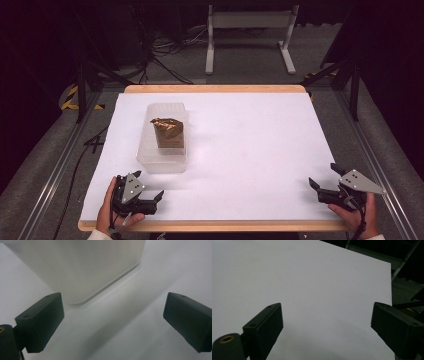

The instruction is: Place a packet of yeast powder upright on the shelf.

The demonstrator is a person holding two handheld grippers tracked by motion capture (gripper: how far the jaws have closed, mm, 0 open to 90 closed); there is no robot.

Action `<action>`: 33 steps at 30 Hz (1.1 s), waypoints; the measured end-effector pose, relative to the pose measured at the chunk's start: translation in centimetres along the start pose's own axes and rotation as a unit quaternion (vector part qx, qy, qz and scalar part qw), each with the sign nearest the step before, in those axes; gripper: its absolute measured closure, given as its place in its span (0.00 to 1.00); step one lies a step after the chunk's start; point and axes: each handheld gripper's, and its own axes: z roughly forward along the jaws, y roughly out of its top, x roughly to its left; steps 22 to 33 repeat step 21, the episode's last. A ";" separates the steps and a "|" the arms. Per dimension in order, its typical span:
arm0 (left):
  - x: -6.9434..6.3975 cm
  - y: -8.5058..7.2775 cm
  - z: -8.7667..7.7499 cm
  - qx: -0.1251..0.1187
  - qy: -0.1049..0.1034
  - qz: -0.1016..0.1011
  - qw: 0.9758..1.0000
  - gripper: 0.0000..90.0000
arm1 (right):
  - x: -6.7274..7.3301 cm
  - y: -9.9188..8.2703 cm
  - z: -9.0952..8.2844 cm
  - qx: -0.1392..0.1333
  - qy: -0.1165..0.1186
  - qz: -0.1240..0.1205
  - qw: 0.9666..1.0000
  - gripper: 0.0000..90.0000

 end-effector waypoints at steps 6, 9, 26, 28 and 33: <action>0.0 0.0 0.1 0.003 0.000 0.000 1.000 0.04 | 0.2 0.0 0.0 0.000 0.000 -0.012 1.000 0.12; 0.0 0.0 0.1 0.004 -0.002 -0.001 1.000 0.04 | 0.1 0.0 0.0 0.002 0.000 -0.010 1.000 0.12; 0.0 0.1 0.3 0.004 -0.006 0.003 1.000 0.04 | 0.1 0.0 -0.2 -0.012 0.005 -0.012 1.000 0.14; 0.0 0.1 0.3 0.004 -0.006 0.003 1.000 0.04 | 0.1 0.0 -0.2 -0.012 0.005 -0.012 1.000 0.14; 0.0 0.1 0.3 0.004 -0.006 0.003 1.000 0.04 | 0.1 0.0 -0.2 -0.012 0.005 -0.012 1.000 0.14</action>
